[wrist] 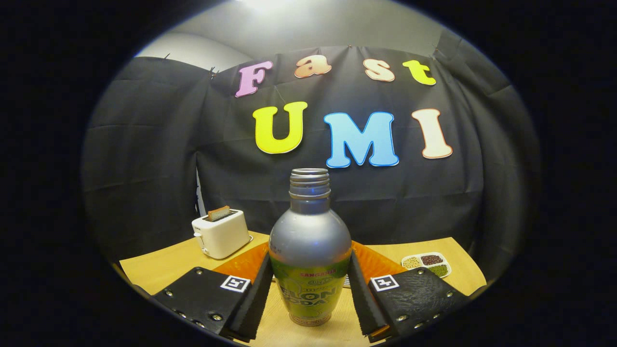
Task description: Take the bottle from table, then pour the juice into the cup, finally place the bottle on the coaster
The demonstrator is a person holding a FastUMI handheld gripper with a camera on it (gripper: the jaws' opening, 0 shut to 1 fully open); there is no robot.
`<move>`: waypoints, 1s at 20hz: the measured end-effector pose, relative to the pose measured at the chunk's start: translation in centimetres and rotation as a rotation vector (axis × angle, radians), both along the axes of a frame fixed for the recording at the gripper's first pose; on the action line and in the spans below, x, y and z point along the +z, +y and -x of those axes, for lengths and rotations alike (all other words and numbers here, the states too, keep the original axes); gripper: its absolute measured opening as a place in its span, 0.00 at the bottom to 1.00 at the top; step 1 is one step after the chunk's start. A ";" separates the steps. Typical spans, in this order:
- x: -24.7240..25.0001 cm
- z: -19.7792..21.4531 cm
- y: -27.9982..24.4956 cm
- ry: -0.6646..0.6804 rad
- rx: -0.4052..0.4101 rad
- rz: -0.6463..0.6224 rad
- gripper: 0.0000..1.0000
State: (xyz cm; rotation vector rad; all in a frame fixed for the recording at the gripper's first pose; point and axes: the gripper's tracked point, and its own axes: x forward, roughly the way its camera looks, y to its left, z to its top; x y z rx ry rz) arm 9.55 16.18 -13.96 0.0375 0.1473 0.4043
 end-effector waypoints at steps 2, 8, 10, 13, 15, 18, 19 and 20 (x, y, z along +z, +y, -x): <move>-1.1 -0.2 0.3 0.008 -0.001 0.002 0.76; -5.3 -1.6 1.6 0.046 -0.011 -0.008 0.76; -7.0 -2.1 2.0 0.062 -0.016 -0.014 0.76; -9.6 -2.6 2.8 0.087 -0.011 -0.003 0.76; -10.8 -2.9 3.2 0.088 -0.010 0.009 0.76; -12.7 -3.6 3.5 0.107 -0.016 0.024 0.76; -13.4 -3.9 3.6 0.116 -0.021 0.026 0.76; -13.9 -4.1 3.6 0.124 -0.025 0.028 0.76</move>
